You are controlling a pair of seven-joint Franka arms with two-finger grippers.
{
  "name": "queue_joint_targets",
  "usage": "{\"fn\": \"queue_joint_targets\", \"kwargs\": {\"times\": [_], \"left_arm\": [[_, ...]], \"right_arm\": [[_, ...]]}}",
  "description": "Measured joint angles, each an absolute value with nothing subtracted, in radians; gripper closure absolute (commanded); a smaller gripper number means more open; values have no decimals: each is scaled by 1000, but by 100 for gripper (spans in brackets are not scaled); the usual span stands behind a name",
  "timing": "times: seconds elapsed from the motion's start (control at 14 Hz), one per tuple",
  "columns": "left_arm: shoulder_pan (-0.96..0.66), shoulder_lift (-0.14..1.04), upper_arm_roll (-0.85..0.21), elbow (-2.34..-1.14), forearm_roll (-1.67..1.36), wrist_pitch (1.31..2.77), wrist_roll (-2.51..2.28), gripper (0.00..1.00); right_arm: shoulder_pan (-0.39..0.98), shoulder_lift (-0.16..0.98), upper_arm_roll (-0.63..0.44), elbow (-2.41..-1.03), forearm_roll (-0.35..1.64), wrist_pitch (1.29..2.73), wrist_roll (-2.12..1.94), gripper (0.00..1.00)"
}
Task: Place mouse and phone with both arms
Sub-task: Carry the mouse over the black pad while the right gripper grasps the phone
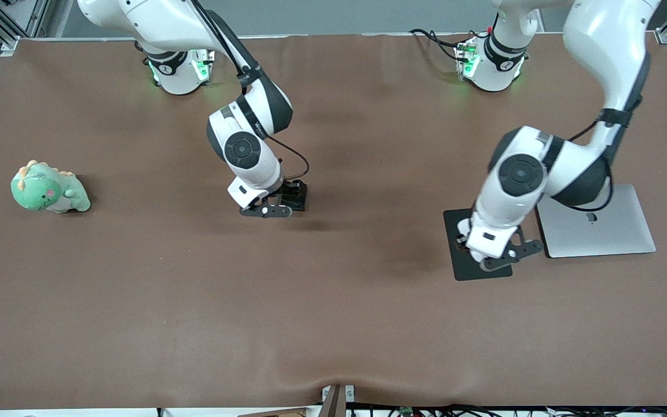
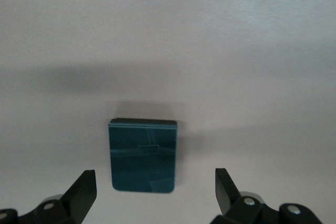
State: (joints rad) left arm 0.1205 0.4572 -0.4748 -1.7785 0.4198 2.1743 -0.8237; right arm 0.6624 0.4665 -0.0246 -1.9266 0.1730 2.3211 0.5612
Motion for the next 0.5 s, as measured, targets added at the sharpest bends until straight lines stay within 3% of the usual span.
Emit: {"fn": "queue_joint_targets", "kwargs": {"times": [0.21, 0.5], "left_arm": [[238, 472, -501, -1792, 364, 2176, -604, 88], [269, 512, -510, -1798, 332, 2177, -450, 85]], "right_arm": [[673, 494, -25, -1948, 173, 2386, 561, 0], [693, 526, -25, -1961, 173, 2445, 561, 0]]}}
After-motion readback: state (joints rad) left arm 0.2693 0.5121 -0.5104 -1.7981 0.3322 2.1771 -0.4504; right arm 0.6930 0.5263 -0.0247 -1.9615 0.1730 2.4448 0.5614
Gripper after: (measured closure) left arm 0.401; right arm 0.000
